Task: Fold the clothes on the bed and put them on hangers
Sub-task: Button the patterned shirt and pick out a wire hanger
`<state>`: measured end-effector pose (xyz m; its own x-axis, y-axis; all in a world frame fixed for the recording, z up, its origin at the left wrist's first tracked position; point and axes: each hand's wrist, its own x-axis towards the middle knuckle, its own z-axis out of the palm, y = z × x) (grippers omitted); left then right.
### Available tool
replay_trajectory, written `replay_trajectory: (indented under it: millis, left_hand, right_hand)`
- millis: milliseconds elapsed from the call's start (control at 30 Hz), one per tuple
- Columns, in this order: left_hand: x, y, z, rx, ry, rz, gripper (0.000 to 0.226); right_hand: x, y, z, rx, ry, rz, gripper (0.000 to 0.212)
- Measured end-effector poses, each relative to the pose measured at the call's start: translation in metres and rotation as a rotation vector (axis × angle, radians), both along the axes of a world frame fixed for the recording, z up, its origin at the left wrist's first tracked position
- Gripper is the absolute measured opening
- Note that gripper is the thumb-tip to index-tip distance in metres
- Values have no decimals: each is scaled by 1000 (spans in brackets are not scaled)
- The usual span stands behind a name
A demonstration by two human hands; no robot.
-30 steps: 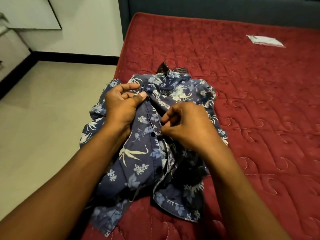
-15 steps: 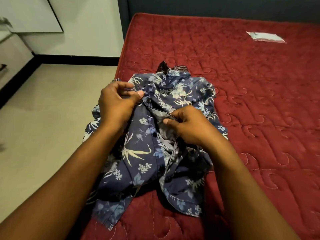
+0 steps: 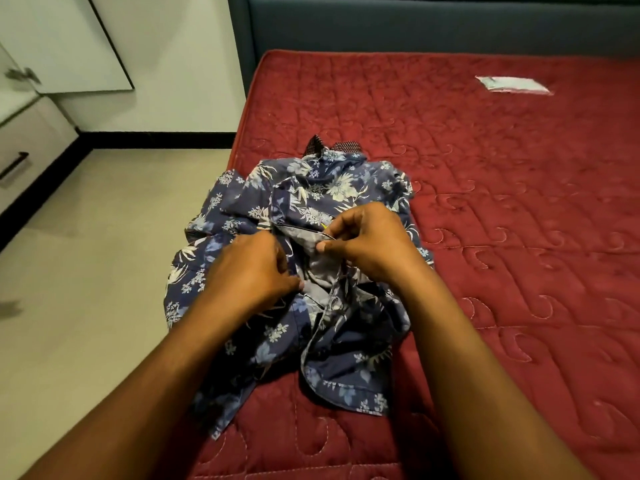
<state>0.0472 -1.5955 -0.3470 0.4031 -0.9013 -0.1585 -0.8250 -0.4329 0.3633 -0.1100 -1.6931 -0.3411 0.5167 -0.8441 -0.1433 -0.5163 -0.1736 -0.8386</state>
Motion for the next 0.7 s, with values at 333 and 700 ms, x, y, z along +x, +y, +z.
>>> replay_trajectory:
  millis: [333,700]
  left_hand:
    - [18,-10,42,-515,482,93,14]
    - [13,-27,66,-948,773,87,14]
  right_hand:
    - [-4,-4,24,544,-598,40,19]
    - [-26,-6,62,279,-761,-218,36]
